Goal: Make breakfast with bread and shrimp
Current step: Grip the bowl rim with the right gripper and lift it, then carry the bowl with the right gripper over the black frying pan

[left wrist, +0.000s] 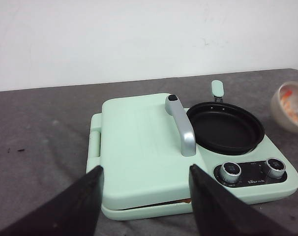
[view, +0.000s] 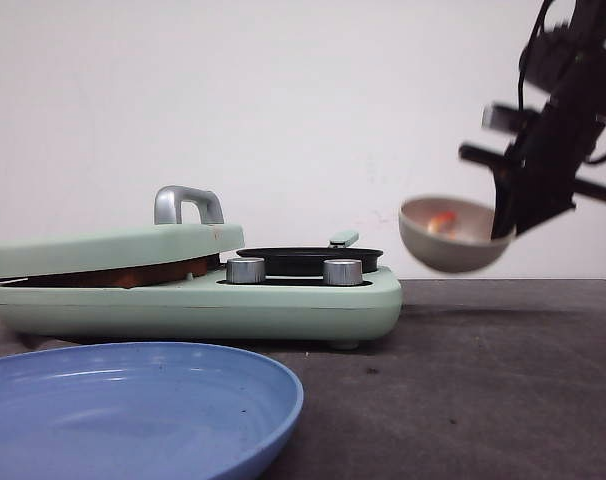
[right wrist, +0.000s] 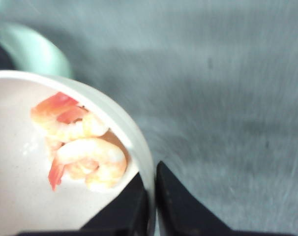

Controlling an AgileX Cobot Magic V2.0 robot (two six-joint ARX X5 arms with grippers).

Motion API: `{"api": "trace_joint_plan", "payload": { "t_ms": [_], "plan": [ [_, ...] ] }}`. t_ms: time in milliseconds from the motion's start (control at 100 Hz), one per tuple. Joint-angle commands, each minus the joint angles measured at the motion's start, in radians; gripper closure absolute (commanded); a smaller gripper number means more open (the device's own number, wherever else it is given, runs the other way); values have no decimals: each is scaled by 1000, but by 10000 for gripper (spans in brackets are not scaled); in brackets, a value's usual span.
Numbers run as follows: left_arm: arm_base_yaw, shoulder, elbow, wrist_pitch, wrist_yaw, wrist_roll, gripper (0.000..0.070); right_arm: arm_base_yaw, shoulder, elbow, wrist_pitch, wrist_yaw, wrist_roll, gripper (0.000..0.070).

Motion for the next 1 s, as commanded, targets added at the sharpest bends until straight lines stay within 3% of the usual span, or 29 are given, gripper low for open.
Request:
{"api": "trace_joint_plan", "payload": {
  "t_ms": [0, 160, 470, 620, 740, 990],
  "plan": [
    [0, 2, 7, 11, -3, -6, 416, 8, -13, 23, 21, -33, 34, 698],
    [0, 2, 7, 11, -3, -6, 416, 27, -73, 23, 94, -105, 42, 698],
    [0, 2, 7, 10, -3, -6, 416, 136, -112, 23, 336, -92, 38, 698],
    [0, 2, 7, 10, -3, -6, 416, 224, -110, 23, 436, 89, -43, 698],
    [0, 2, 7, 10, -3, -6, 417, 299, -108, 23, 507, 256, -185, 698],
    [0, 2, 7, 9, -3, -5, 417, 429, -53, 23, 606, 477, -477, 698]
  ]
}}
